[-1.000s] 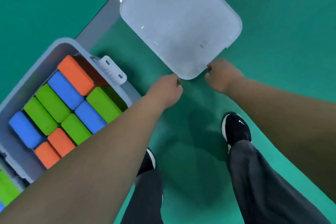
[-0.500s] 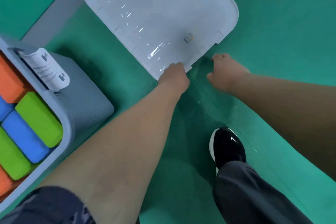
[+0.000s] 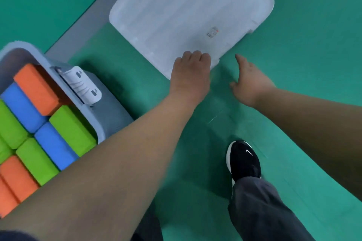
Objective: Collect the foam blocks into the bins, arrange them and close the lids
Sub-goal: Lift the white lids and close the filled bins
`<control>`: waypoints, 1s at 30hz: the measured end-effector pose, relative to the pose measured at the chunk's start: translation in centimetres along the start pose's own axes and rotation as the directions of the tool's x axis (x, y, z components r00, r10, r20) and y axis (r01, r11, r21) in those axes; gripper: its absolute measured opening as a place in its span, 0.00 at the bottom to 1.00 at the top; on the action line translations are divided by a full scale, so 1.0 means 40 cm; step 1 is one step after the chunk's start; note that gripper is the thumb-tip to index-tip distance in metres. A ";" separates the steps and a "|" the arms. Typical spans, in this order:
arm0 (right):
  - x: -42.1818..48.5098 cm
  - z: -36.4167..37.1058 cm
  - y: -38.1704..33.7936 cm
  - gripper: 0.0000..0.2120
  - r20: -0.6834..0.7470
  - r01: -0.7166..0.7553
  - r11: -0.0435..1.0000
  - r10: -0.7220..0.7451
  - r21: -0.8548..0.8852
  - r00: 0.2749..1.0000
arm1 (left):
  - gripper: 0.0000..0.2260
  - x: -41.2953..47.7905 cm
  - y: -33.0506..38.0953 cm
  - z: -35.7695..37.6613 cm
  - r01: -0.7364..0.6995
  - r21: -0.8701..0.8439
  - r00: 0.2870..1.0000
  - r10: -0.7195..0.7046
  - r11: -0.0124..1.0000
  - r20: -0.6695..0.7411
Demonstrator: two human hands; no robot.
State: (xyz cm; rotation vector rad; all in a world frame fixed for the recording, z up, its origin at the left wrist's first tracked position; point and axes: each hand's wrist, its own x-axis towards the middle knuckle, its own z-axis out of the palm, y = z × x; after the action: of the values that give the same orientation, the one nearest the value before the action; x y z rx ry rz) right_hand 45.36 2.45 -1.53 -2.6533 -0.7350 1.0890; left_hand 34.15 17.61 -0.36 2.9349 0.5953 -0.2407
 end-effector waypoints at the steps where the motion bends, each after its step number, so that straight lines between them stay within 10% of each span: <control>1: -0.021 -0.029 -0.027 0.41 -0.030 0.030 0.999 -0.029 0.022 0.999 | 0.12 0.000 -0.009 -0.056 -0.019 0.001 0.999 0.019 1.000 -0.048; 6: -0.093 -0.190 -0.238 0.40 -0.177 0.247 0.964 -0.227 0.099 0.958 | 0.13 0.006 -0.062 -0.361 -0.029 -0.224 0.987 -0.007 0.974 -0.159; 13: -0.204 -0.335 -0.563 0.43 -0.290 0.468 0.880 -0.430 0.077 0.855 | 0.18 -0.102 -0.231 -0.671 0.219 -0.537 0.840 -0.437 0.815 -0.321; 20: -0.328 -0.212 -0.828 0.39 -0.170 0.684 0.694 -0.719 -0.224 0.674 | 0.16 -0.432 -0.478 -0.731 0.255 -0.922 0.552 -0.826 0.291 -0.108; 30: -0.544 0.204 -1.156 0.31 0.120 0.855 0.407 -0.878 -0.323 0.464 | 0.22 -1.009 -0.818 -0.535 -0.070 -0.937 0.391 -0.873 -0.343 0.290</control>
State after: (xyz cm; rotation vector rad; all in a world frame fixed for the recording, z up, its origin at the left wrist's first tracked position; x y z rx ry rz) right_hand 9.04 31.08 21.73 -1.8937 -2.1274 0.5483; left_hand -12.73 35.89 24.62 0.7942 1.3731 0.9284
